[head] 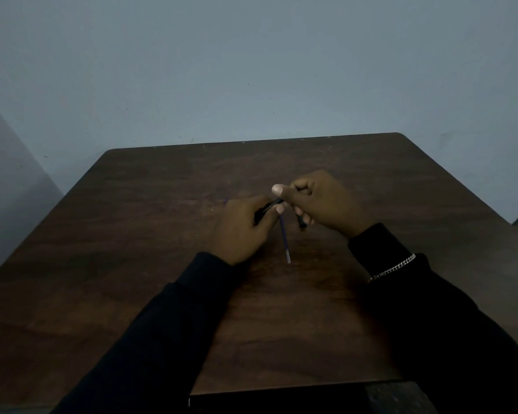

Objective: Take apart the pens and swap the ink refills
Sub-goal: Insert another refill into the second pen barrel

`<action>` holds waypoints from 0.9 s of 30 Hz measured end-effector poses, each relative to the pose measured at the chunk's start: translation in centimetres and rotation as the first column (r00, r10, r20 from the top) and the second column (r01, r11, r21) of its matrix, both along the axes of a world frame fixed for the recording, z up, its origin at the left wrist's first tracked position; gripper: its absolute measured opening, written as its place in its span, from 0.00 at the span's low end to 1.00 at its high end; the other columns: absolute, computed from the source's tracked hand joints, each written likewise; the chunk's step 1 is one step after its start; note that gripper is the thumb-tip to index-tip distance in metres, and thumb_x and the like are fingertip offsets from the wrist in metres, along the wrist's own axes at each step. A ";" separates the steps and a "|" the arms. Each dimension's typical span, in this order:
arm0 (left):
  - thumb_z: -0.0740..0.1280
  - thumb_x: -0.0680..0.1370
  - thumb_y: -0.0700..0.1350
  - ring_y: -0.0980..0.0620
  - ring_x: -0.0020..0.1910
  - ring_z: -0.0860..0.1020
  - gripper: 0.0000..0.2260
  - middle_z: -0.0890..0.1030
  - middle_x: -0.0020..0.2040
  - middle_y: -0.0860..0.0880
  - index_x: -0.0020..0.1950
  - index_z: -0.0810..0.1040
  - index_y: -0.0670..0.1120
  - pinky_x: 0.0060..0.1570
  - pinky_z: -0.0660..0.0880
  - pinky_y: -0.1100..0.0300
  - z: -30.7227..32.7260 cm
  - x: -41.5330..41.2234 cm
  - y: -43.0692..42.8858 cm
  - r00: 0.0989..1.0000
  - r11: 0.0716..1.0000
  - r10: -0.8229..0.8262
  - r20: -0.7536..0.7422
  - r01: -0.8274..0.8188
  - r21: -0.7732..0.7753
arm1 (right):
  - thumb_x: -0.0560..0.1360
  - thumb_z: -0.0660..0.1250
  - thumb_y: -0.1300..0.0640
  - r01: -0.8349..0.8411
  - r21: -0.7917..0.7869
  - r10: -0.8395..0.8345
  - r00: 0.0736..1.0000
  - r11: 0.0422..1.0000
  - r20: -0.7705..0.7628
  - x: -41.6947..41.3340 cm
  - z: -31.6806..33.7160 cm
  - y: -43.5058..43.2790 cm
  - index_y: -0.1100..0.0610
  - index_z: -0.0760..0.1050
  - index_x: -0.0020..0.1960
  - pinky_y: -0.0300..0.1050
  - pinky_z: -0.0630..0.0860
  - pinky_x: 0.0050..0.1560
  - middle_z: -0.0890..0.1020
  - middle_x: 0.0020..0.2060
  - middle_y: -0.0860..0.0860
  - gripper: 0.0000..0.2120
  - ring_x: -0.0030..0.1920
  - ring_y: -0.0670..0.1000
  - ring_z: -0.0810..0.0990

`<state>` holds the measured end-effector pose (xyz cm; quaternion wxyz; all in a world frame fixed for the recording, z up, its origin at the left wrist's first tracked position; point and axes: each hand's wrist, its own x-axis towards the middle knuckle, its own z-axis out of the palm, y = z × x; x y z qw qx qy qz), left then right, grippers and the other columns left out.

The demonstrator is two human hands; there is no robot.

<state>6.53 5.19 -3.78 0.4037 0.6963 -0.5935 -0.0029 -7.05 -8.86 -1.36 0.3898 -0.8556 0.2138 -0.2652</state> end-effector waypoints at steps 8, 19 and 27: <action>0.70 0.83 0.47 0.54 0.32 0.75 0.12 0.79 0.32 0.51 0.40 0.80 0.46 0.32 0.64 0.69 0.4 0.5 0.0 1.000 1.000 0.003 -0.002 -0.003 0.016 | 0.81 0.68 0.45 -0.029 0.069 0.026 0.999 0.997 0.046 -0.3 0.3 -0.4 0.56 0.79 0.34 0.40 0.74 0.26 0.78 0.23 0.48 0.21 0.21 0.45 0.75; 0.66 0.84 0.47 0.55 0.32 0.78 0.16 0.81 0.32 0.53 0.38 0.81 0.47 0.33 0.70 0.63 0.4 1.1 0.2 0.996 1.000 -0.030 -0.087 0.030 -0.003 | 0.79 0.67 0.67 -0.211 0.112 0.198 0.973 0.971 0.121 -0.6 0.5 -0.4 0.60 0.81 0.53 0.40 0.82 0.39 0.87 0.40 0.52 0.06 0.39 0.49 0.87; 0.68 0.84 0.47 0.50 0.32 0.78 0.13 0.81 0.33 0.47 0.42 0.83 0.44 0.34 0.73 0.51 0.5 0.9 0.2 0.998 0.999 -0.032 -0.059 0.032 0.006 | 0.79 0.72 0.47 -0.079 0.036 0.076 0.993 0.996 0.089 -0.6 0.9 0.0 0.56 0.83 0.43 0.42 0.79 0.32 0.85 0.32 0.51 0.13 0.29 0.49 0.84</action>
